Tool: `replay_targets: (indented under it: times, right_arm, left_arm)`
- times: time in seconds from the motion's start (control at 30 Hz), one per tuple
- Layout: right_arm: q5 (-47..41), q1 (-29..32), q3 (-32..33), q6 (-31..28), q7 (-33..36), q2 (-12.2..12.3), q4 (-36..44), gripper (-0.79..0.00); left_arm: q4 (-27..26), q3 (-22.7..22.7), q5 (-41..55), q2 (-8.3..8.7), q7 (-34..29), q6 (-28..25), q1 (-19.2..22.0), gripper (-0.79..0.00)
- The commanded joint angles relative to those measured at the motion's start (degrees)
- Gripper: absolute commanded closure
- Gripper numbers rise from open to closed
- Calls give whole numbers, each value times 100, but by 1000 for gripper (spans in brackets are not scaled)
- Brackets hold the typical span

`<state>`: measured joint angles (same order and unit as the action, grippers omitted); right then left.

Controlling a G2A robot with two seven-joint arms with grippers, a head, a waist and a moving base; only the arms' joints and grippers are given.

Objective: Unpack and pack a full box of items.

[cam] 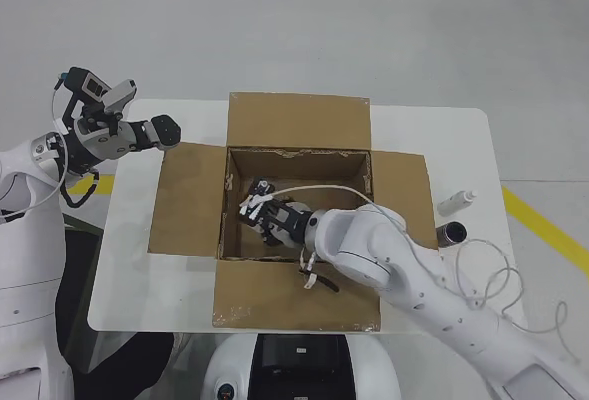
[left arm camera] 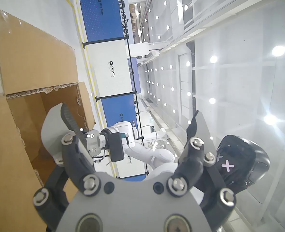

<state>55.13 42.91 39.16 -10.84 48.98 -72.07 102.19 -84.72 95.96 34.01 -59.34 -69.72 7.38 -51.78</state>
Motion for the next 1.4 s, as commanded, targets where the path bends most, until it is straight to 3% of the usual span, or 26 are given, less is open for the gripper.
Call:
replay_targets:
  times: [0.0,0.5,0.97,1.03,1.37]
  right_arm:
    - [-111,-140,-119,-31,88,-73,-202,0]
    - [-409,-549,-303,440,600,-381,-1182,0]
    - [18,-801,-585,749,945,-642,-1584,0]
    - [44,-811,-588,774,999,-668,-1624,-135]
    - [-13,-898,-580,764,1260,-806,-1820,-234]
  left_arm:
    - [0,0,0,0,0,0,0,-785]
    - [0,0,0,0,0,0,0,-785]
    - [0,0,0,0,0,0,0,-785]
    - [0,0,0,0,0,0,0,-785]
    - [0,0,0,0,0,0,0,-785]
